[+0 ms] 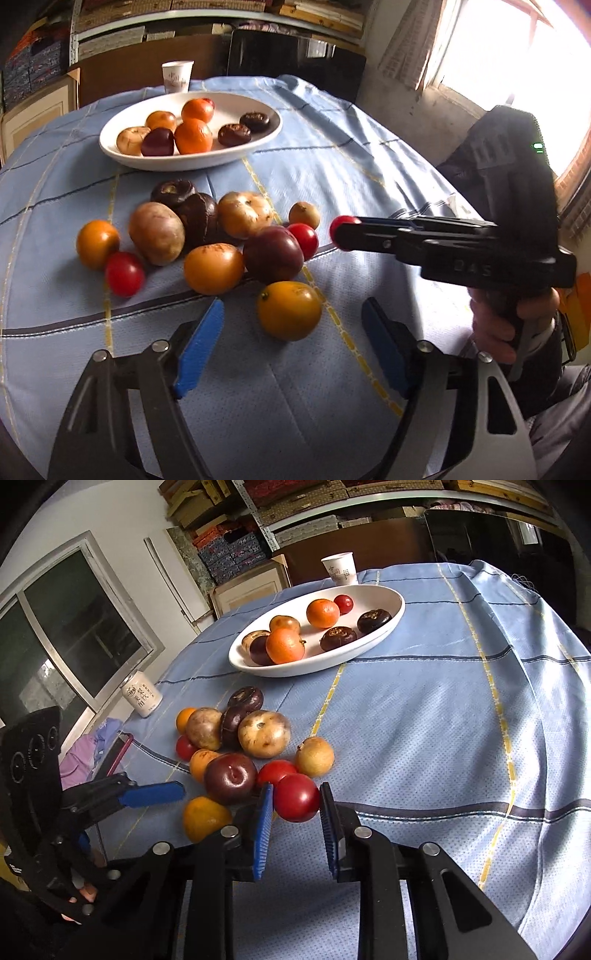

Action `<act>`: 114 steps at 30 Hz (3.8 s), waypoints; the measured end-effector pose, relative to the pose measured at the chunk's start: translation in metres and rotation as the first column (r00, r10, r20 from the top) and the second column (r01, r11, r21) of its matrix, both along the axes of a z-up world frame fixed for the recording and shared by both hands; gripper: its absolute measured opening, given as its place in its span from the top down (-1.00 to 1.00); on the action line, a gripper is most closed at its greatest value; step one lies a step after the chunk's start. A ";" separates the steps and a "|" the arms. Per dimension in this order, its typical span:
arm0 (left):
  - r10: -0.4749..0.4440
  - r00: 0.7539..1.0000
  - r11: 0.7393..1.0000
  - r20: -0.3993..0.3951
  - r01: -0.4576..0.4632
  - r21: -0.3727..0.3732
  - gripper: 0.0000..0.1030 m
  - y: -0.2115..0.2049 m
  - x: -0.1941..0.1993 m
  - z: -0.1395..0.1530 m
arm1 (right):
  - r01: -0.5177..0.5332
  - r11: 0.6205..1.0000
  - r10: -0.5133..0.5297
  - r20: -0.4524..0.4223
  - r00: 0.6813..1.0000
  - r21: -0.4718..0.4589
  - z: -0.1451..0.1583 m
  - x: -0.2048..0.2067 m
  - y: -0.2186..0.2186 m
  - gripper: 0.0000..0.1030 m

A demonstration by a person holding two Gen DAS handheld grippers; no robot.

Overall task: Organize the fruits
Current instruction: 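Grasp a red cherry tomato with the right tool while the left tool grasps a yellow-orange fruit, then carry the tomato and yellow-orange fruit onto the white plate and open both tools, then grasp another red cherry tomato with the right tool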

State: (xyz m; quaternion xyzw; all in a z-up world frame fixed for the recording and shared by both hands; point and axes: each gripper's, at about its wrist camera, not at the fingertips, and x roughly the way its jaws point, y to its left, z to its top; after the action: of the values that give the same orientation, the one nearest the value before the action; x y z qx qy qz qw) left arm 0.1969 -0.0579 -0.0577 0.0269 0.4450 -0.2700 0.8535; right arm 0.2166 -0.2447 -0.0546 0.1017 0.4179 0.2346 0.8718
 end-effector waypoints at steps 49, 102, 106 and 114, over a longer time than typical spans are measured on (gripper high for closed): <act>0.257 0.961 0.966 0.102 -0.256 -0.023 0.28 0.075 0.154 0.078 | 0.070 0.995 -0.056 0.191 0.980 -0.066 0.059 0.110 0.034 0.49; 0.207 0.974 0.978 0.093 -0.207 -0.006 -0.91 0.068 -0.001 0.006 | -0.168 0.968 0.183 0.062 0.981 -0.185 0.001 0.001 0.030 0.11; 0.207 0.974 0.978 0.089 -0.207 -0.004 -0.91 0.068 -0.001 0.006 | -0.162 0.971 0.173 0.046 0.984 -0.175 -0.002 0.003 0.029 0.14; 0.204 0.975 0.979 0.089 -0.205 0.001 -0.91 0.068 -0.001 0.005 | -0.164 0.975 0.168 0.017 0.986 -0.150 -0.007 0.007 0.029 0.28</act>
State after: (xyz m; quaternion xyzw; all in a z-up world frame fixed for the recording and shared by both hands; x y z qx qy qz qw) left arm 0.1960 0.0099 -0.0525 -0.0026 0.4085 -0.1768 0.8955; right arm 0.2237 -0.2156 -0.0612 -0.0020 0.4283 0.2764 0.8603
